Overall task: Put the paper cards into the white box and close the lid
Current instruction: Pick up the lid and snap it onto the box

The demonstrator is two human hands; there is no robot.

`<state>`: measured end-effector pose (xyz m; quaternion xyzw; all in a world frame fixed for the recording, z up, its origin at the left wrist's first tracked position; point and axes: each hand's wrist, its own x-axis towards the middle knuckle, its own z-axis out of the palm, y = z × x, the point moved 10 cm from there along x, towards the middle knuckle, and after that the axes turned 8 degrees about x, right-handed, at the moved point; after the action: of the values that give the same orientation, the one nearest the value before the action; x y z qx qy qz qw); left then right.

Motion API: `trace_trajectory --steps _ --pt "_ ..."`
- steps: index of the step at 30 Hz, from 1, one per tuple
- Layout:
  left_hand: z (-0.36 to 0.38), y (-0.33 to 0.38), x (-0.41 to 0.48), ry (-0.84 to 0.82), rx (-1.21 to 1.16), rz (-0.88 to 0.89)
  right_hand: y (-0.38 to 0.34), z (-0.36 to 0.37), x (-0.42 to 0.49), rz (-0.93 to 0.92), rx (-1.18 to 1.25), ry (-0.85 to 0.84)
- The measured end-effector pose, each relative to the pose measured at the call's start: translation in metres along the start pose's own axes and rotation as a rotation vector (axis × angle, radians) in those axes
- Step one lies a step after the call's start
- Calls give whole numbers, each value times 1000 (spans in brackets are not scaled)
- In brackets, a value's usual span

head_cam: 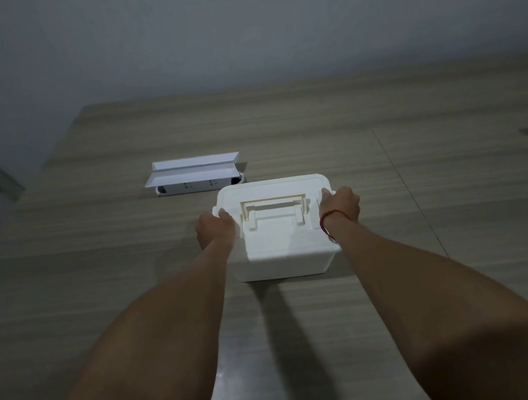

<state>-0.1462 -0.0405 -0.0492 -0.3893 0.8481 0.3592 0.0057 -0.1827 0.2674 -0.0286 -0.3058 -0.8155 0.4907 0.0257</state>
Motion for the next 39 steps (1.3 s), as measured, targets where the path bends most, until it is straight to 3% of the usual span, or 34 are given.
trace_trajectory --steps 8,14,18,23,29,39 --pt "4 -1 2 18 55 109 20 5 2 81 30 -40" --pt "17 -20 9 -80 -108 -53 38 10 2 212 134 -93" --pt "4 -26 10 38 -125 -103 53 14 5 296 224 -139" --pt "-15 -14 4 200 29 65 59 14 1 337 291 -145" --pt "-1 -7 2 118 40 158 49 4 -1 219 215 -15" --pt "-10 9 -9 231 96 294 30 -8 -6 11 25 81"
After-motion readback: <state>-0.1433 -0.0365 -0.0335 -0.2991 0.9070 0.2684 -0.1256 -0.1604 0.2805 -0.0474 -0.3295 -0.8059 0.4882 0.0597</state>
